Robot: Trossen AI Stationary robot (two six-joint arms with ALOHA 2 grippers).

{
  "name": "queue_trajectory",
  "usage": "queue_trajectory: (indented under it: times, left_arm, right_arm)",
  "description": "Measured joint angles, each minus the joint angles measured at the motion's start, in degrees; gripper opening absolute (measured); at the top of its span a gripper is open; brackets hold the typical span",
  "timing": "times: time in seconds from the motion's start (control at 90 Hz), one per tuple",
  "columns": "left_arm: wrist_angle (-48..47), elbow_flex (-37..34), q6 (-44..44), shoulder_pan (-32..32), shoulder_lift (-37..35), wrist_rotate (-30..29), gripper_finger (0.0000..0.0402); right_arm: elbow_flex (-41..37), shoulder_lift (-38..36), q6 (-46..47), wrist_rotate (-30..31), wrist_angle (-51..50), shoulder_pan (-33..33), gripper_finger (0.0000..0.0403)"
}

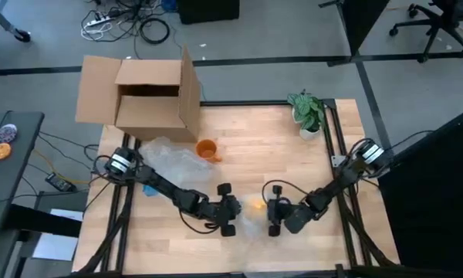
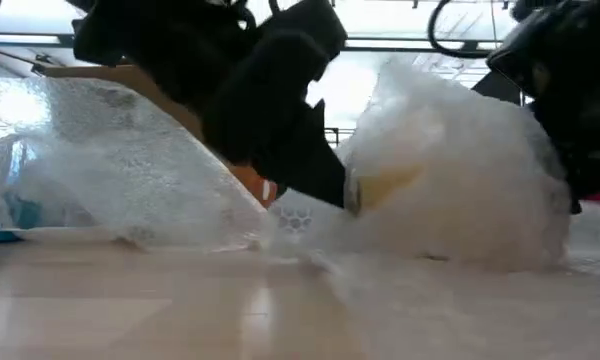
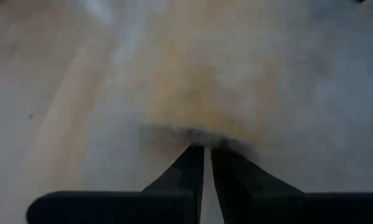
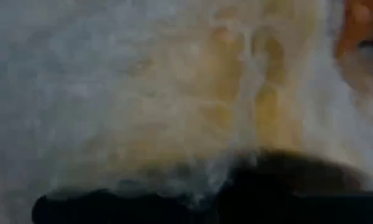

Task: Wrap mug
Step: Wrap the yellow mug using the transparent bubble wrap

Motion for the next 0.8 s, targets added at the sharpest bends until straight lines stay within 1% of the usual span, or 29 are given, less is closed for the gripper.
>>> queue_trajectory:
  times: [0.089, 0.2, 0.267, 0.333, 0.389, 0.489, 0.578, 0.633, 0.711, 0.8]
  left_arm:
    - [0.47, -0.07, 0.11, 0.37, 0.13, 0.22, 0.0019]
    - [1.90, -0.14, 1.57, 1.43, 0.36, 0.27, 0.0019]
    - [3.76, -0.22, 2.86, 2.29, 1.19, 0.24, 0.0019]
    - [8.33, -0.27, 3.97, 3.09, 2.71, -0.05, 0.0019]
    - [12.73, -0.02, 4.68, 3.93, 4.92, 0.94, 0.0019]
    - [18.20, 3.34, 4.33, 5.08, 9.65, 1.66, 0.0019]
    - [19.44, 7.04, 4.23, 5.89, 12.89, 1.61, 0.0019]
    - [19.26, 8.88, 4.27, 6.48, 14.09, 1.71, 0.0019]
    - [18.87, 10.34, 3.82, 7.39, 14.66, 1.96, 0.0020]
    - [14.32, 11.59, 3.05, 8.45, 13.92, 2.24, 0.0025]
  right_arm:
    - [2.95, -2.07, -1.85, -2.13, -7.53, -1.17, 0.0001]
    - [8.31, -5.76, -1.57, -7.40, -23.85, -3.70, 0.0000]
    - [12.21, -7.35, -1.11, -11.85, -34.21, -5.74, 0.0000]
    - [16.34, -8.37, -1.22, -16.82, -43.96, -8.09, 0.0000]
    - [19.53, -8.76, -1.30, -21.33, -51.05, -10.32, 0.0000]
    - [24.54, -8.93, -2.29, -29.76, -62.91, -14.37, 0.0000]
    - [28.00, -8.72, -4.85, -36.82, -72.69, -17.70, 0.0000]
    - [29.51, -8.50, -6.55, -39.04, -77.40, -19.31, 0.0000]
    - [30.97, -8.33, -8.11, -39.84, -82.30, -21.14, 0.0000]
    - [31.73, -8.30, -9.22, -39.98, -85.10, -22.55, 0.0000]
